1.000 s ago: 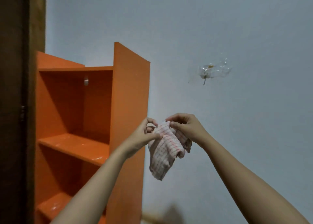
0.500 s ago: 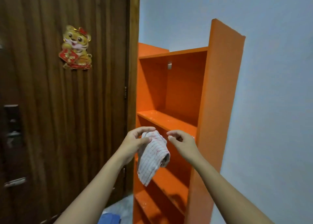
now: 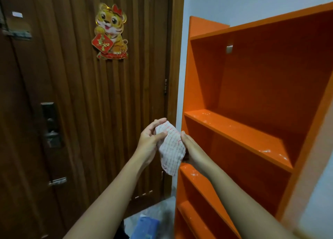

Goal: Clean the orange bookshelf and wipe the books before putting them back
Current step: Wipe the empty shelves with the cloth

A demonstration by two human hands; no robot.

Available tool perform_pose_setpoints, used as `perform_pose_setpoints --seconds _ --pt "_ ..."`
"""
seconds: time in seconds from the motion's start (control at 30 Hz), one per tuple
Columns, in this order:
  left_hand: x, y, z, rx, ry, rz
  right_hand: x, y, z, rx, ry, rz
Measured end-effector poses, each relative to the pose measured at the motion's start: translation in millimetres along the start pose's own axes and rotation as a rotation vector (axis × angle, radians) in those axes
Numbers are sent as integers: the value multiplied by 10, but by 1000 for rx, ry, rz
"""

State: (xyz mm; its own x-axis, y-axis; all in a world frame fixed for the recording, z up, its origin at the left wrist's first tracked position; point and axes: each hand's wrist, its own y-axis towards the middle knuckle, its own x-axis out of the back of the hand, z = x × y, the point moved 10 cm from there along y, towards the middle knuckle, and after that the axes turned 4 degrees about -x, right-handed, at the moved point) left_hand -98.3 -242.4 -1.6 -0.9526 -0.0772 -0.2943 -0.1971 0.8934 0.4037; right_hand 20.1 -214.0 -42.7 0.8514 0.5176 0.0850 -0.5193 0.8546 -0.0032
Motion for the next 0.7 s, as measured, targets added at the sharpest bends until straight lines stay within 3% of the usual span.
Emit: perform_pose_setpoints --seconds 0.07,0.2,0.33,0.7 --pt "45 128 102 18 27 23 37 164 -32 5 69 -10" --pt "143 418 281 36 183 33 417 437 25 65 154 -215" --pt "151 719 376 23 393 50 735 645 324 182 31 -279" --pt "-253 1320 451 -171 649 41 1366 872 914 435 -373 -456"
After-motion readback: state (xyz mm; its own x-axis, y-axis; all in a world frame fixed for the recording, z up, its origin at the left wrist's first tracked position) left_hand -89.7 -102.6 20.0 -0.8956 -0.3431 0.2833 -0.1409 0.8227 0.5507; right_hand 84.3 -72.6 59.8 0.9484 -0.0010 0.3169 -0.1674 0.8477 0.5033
